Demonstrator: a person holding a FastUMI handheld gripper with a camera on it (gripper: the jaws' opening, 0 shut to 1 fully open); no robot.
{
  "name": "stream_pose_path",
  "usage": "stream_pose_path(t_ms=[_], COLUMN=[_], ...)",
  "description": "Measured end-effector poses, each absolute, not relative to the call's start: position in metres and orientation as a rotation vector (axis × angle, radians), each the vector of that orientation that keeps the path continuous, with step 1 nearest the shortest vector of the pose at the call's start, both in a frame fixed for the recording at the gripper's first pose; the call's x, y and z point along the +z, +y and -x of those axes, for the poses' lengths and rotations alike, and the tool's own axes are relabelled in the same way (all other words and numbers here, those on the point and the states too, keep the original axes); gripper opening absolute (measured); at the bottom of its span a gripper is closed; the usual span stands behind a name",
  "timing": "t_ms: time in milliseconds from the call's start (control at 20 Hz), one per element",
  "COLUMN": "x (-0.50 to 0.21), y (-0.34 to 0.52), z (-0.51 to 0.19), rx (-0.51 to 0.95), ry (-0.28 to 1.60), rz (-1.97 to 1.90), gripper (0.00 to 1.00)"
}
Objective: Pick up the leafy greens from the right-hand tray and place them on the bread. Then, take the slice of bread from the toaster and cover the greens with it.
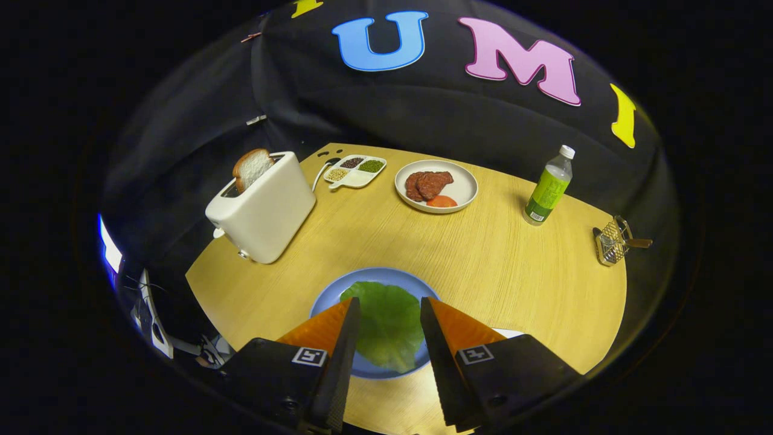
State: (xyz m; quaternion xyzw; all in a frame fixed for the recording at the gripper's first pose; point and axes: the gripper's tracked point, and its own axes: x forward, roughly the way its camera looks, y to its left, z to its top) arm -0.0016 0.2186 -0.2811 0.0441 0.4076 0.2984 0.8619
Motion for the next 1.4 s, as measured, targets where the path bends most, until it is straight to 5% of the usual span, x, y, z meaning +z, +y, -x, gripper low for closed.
stream_pose_path(t_ms=[950,1400], x=[-0.108,-0.113], y=[0.402,0.517], z=[-0.054,-0.069], rx=[0.789,0.812], ry=[0.595,0.647], rz=[-0.105,-0.035], gripper=[0.69,0.69])
